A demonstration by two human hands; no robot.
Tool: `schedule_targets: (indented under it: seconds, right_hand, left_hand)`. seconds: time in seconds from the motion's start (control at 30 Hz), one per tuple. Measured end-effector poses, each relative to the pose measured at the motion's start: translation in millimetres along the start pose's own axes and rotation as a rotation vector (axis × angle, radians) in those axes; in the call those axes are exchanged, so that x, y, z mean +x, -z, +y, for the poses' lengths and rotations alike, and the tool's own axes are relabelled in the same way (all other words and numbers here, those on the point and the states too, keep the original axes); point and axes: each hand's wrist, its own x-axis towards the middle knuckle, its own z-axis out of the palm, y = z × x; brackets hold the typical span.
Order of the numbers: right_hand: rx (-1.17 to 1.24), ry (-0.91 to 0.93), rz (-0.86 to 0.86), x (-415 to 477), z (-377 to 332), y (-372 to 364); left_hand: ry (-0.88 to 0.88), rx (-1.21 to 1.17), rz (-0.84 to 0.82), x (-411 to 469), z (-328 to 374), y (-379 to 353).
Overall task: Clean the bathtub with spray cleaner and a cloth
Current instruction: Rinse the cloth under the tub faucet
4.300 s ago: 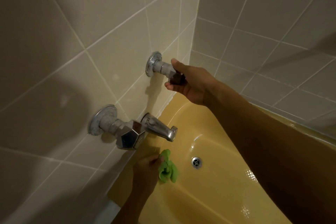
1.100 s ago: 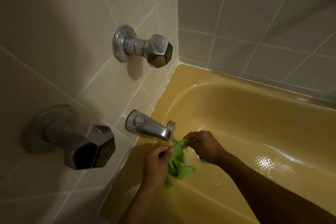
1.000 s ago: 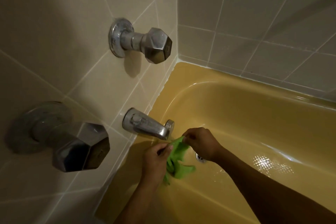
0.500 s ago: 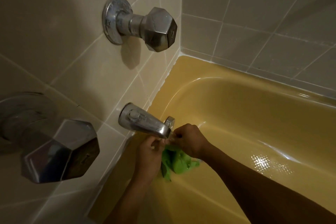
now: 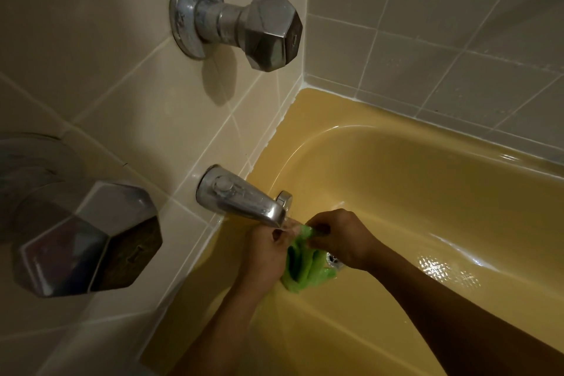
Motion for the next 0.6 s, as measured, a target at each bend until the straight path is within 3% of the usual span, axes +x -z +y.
schedule_targets:
  seconds: [0.23,0.4,0.53,0.6]
  right_hand:
    - [-0.066,0.026,0.058,5.5,-1.7,-11.8]
    - [-0.016,0.081,-0.028,16.2,-10.2,-16.2]
    - [0.035,0.128,-0.266,17.0,-4.7,-20.1]
    - [-0.021,0.152,-0.232,23.1,-0.2,-27.9]
  left_hand:
    - [-0.004,-0.06,-0.036,-7.7,-9.7,2.4]
    - [-0.08,0.075,0.038,-5.8,-12.9,17.8]
    - [-0.156,0.118,0.058,-7.9,-11.8,34.4]
    - [-0.183,0.124,0.072,-11.8,-10.1,37.9]
